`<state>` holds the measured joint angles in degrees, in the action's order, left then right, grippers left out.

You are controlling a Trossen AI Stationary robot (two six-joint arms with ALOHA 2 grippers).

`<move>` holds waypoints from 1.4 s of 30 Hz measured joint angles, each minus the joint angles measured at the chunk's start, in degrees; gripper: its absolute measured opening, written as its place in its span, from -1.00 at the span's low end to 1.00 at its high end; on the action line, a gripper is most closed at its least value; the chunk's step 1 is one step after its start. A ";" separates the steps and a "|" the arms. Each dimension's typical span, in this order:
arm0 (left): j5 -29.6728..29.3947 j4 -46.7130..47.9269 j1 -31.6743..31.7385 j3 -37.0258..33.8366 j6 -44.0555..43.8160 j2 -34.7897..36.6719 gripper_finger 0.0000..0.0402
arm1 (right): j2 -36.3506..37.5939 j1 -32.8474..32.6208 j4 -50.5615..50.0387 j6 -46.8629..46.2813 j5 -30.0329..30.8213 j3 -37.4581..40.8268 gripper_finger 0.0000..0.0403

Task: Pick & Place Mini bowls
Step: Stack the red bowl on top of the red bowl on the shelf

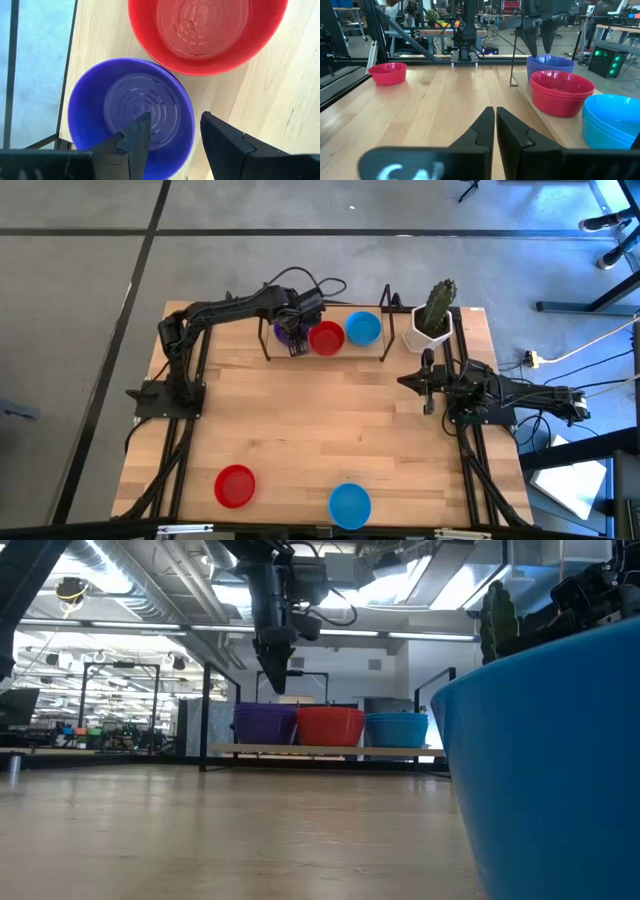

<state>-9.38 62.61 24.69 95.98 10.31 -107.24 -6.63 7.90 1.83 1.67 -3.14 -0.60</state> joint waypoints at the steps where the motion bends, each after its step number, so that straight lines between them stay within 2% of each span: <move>1: -0.08 0.00 0.00 0.00 0.20 0.00 -0.18 | 0.00 0.00 0.00 0.01 0.00 0.00 -0.90; 8: -0.33 2.96 -0.39 -0.02 2.00 0.76 -0.25 | 0.00 0.00 0.00 0.00 0.00 0.00 -0.90; 11: -4.07 6.89 -2.65 -0.02 1.94 4.02 -0.40 | 0.01 0.00 0.03 -0.04 0.00 0.00 -0.90; 13: -7.16 9.83 -4.79 -0.02 0.54 7.64 -0.58 | 0.02 0.00 0.37 -0.13 0.00 0.02 -0.90; 16: -7.87 12.61 -7.76 -0.02 -3.91 15.36 -0.89 | 0.02 0.00 0.46 -0.13 0.00 0.02 -0.90; 20: -9.03 8.57 -13.41 -2.88 -13.38 28.51 -0.97 | 0.02 0.00 0.42 0.01 -0.02 0.02 -0.90; 23: -10.04 0.47 -20.96 -11.55 -17.48 39.32 -0.99 | 0.02 0.00 0.41 -0.02 -0.02 0.02 -0.90; 26: -11.83 -9.37 -29.56 -23.93 -22.23 49.93 -0.99 | 0.02 0.00 0.02 -0.02 -0.02 0.02 -0.90; 28: -14.62 -19.15 -34.96 -32.75 -25.82 55.70 -0.99 | 0.02 0.00 0.15 0.02 0.00 0.02 -0.90; 30: -16.97 -31.45 -39.61 -41.54 -25.83 60.15 -0.99 | 0.02 0.00 1.31 0.01 0.02 0.02 -0.90; 32: -17.44 -41.28 -43.18 -48.73 -23.09 62.47 -0.99 | 0.02 0.00 2.13 -0.18 0.02 0.02 -0.90; 35: -19.02 -49.77 -46.95 -56.66 -19.99 63.28 -0.99 | 0.02 0.00 3.43 -1.11 0.06 0.02 -0.90; 38: -23.04 -51.04 -50.22 -62.30 -19.17 63.65 -0.99 | 0.02 0.00 4.22 -1.46 0.04 0.02 -0.90; 42: -28.90 -51.06 -52.16 -69.76 -24.51 65.57 -0.99 | 0.02 0.00 3.98 -1.44 -0.02 0.02 -0.90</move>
<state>-38.28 11.55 -27.46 26.22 -14.20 -41.67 -6.61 7.90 5.80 0.23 -3.16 -0.58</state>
